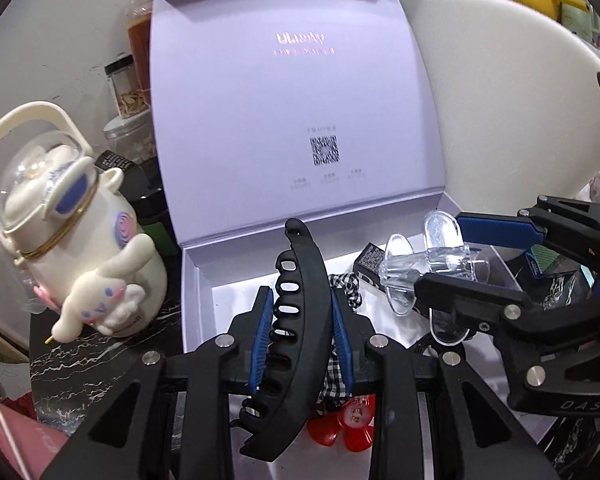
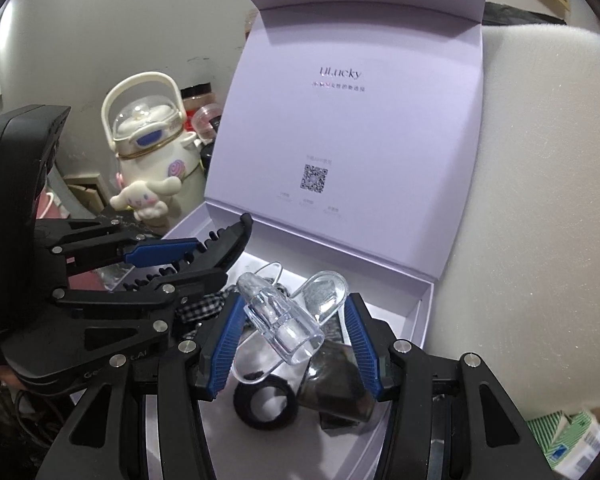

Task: Organize rigid objects
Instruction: 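Lower the comb into the box with the left tool while the right tool lowers the holder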

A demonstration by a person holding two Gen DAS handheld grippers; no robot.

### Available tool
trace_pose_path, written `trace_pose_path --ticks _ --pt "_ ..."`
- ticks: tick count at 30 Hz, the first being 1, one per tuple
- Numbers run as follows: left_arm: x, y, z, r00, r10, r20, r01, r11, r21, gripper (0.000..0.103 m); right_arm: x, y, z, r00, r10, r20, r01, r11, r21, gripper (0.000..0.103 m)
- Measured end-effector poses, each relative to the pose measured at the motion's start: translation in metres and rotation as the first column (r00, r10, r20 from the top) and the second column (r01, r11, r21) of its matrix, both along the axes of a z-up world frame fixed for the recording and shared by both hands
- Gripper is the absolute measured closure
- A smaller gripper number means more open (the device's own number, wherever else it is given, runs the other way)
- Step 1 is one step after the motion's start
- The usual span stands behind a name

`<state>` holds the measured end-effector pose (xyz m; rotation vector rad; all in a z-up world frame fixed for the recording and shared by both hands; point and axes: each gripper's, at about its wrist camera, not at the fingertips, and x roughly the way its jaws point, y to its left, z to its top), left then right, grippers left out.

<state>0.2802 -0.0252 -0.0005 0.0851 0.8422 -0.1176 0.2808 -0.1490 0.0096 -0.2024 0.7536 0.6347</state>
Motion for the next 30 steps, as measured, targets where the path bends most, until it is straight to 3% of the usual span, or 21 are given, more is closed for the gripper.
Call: trace_pose_path --ticks 14,21,30 --pt "0.015 -0.015 -0.014 0.995 -0.024 -0.098 0.026 0.999 0.02 0.074 0.01 0.004 -0.013 0.999 -0.021 -0.043 0.019 0.999 -0.043 0.052" --pt "0.034 -0.013 -0.022 0.984 -0.032 -0.177 0.027 0.999 -0.035 0.074 0.015 0.005 -0.019 0.997 -0.047 -0.062 0.042 0.996 -0.085 0.052" --pt "0.038 -0.021 -0.024 0.98 -0.033 -0.196 0.026 0.999 -0.039 0.074 0.019 0.0 -0.02 0.993 -0.076 -0.095 0.066 0.992 -0.104 0.052"
